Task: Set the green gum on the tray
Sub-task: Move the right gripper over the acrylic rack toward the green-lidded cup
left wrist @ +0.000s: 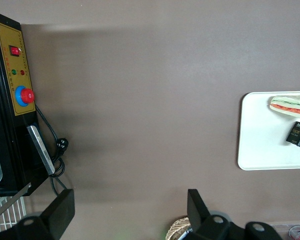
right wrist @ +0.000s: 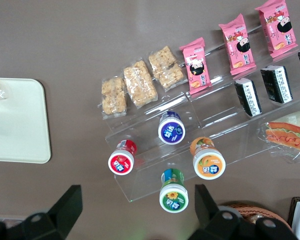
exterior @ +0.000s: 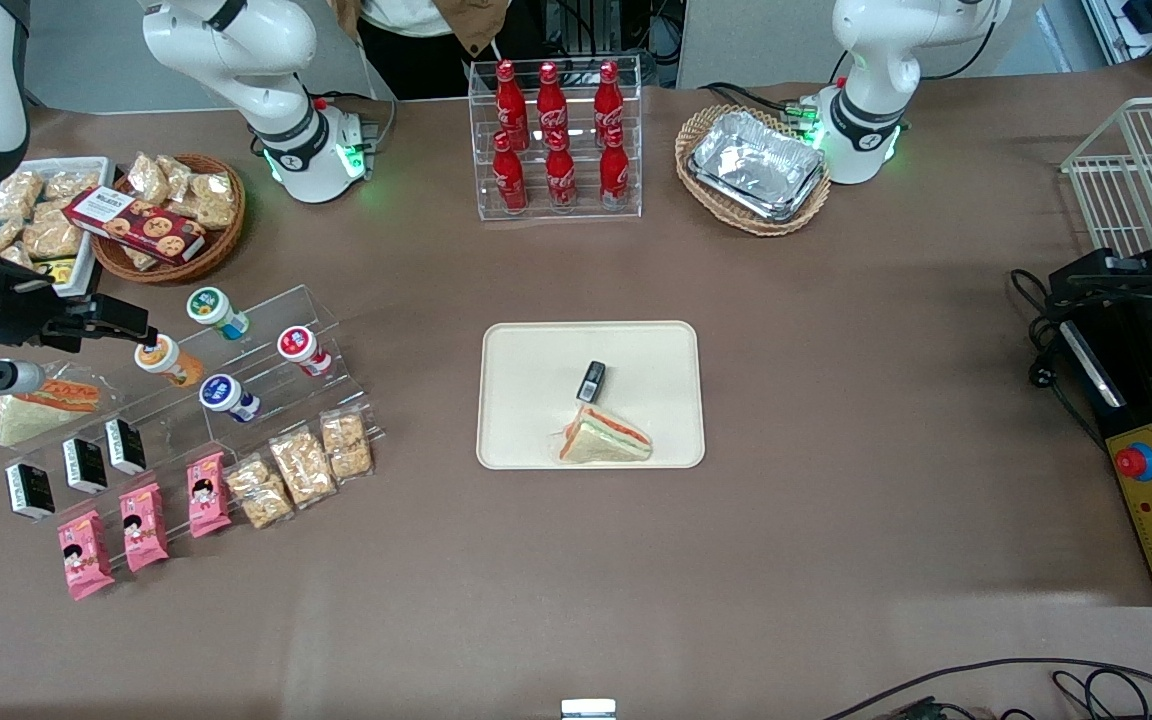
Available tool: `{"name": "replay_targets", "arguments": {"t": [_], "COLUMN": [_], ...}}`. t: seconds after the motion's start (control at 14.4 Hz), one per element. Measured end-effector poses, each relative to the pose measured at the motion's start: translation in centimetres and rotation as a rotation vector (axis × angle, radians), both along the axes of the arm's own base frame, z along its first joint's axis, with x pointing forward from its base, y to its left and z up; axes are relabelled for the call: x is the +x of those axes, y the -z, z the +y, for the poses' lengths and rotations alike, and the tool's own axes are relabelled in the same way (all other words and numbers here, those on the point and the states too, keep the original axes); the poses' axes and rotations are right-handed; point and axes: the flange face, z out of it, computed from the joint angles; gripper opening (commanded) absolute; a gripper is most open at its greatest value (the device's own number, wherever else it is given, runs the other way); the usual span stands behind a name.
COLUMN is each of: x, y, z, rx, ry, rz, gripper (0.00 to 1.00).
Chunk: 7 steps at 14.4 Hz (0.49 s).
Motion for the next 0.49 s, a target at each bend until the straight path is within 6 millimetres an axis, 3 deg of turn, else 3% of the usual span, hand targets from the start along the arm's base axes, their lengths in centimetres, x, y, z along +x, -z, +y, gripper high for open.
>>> {"name": "replay_targets", "arguments": {"t": [0.21,0.49], "x": [-0.7,-3.8], "y": [-0.8,-2.7], "z": [0.0,0.2], "rx": [0.000,-0.004], "ry": [0.000,-0.001], "rz": [0.006,-0.006], "gripper": [1.00,1.00]}}
